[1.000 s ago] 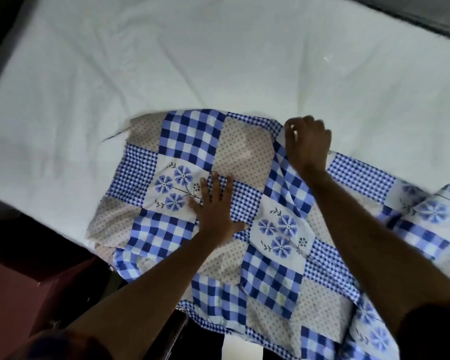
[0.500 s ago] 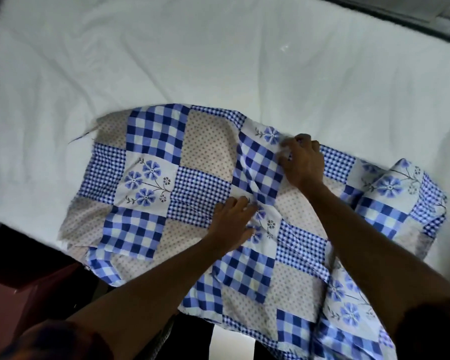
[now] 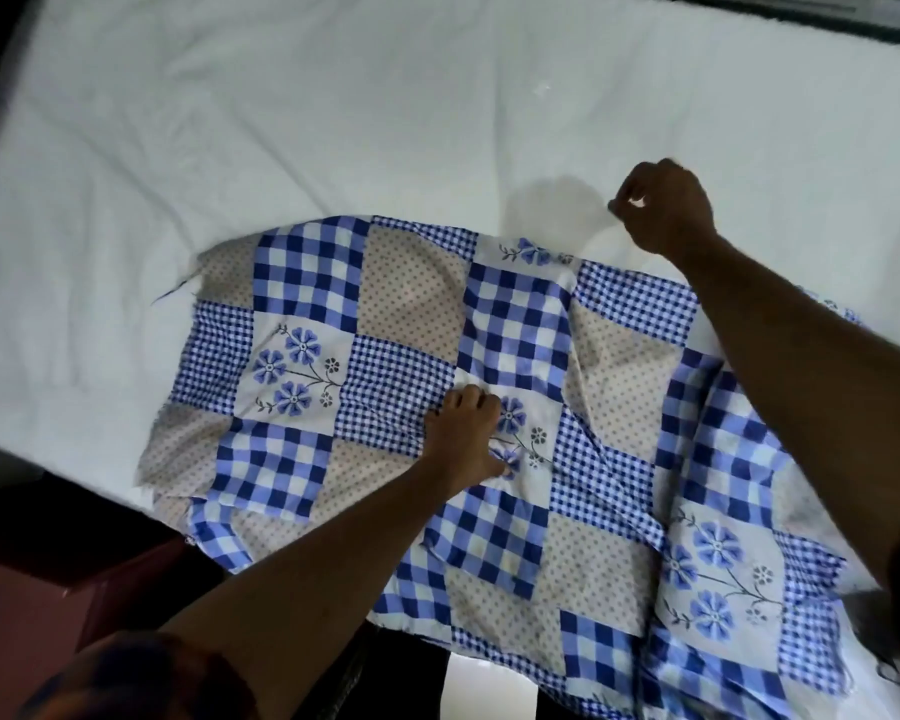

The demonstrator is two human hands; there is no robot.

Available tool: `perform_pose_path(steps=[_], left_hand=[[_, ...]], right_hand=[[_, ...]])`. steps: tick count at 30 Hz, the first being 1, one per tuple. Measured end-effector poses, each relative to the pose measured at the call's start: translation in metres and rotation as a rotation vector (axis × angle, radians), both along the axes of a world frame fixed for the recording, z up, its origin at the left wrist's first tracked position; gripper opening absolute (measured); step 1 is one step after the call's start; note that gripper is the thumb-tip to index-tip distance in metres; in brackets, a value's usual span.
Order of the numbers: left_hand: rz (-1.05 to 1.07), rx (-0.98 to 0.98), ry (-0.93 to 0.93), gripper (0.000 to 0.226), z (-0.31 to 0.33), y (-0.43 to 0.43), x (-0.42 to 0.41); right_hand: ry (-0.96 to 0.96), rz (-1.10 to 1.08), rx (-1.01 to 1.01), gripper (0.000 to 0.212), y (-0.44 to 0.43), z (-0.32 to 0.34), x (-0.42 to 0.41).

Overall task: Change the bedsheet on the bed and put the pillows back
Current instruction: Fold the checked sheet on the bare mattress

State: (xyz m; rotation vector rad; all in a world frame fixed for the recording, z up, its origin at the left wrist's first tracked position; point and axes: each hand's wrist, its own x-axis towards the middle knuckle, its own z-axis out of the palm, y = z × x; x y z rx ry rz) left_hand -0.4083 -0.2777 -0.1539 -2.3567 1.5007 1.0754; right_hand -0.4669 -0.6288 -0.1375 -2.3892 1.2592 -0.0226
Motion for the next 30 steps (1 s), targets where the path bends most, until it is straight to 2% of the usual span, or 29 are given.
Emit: perform_pose_path(steps=[3, 6, 9, 15, 18, 21, 24, 26, 28, 30], left_hand=[[-0.001, 0.011, -0.065, 0.083, 0.004, 0.002, -0.005], [-0.116, -0.075, -0.147, 0.079, 0.010, -0.004, -0.025], [-0.240, -0.138, -0.072, 0.084, 0.012, -0.017, -0.049], [-0.280, 0.093, -0.027, 0.070, 0.012, -0.041, -0.069], [-0.261, 0.114, -0.064, 0.076, 0.007, -0.031, -0.079], [-0.273, 0.110, -0.078, 0.080, 0.006, -0.022, -0.078], [-0.254, 0.093, -0.089, 0.076, 0.008, -0.012, -0.078], [-0.240, 0.020, -0.118, 0.072, 0.012, -0.006, -0.082], [-0.233, -0.146, -0.100, 0.062, 0.016, 0.006, -0.092], [-0.277, -0.233, -0.036, 0.051, 0.015, 0.026, -0.111]], right_hand=[[0.104, 0.106, 0.141, 0.028, 0.031, -0.003, -0.010], [0.232, 0.086, 0.095, 0.042, 0.069, -0.013, -0.045], [0.190, 0.033, -0.006, 0.035, 0.079, -0.019, -0.070], [0.128, 0.012, -0.040, 0.016, 0.035, -0.016, -0.071], [0.166, 0.067, -0.066, 0.014, 0.024, -0.019, -0.069], [0.122, -0.052, -0.085, 0.019, 0.036, -0.022, -0.068], [-0.039, -0.153, -0.206, 0.030, 0.069, -0.020, -0.074], [-0.196, -0.131, -0.221, 0.031, 0.111, -0.018, -0.086], [-0.268, -0.038, -0.146, 0.031, 0.175, -0.026, -0.107], [-0.190, 0.100, 0.000, 0.041, 0.234, -0.039, -0.140]])
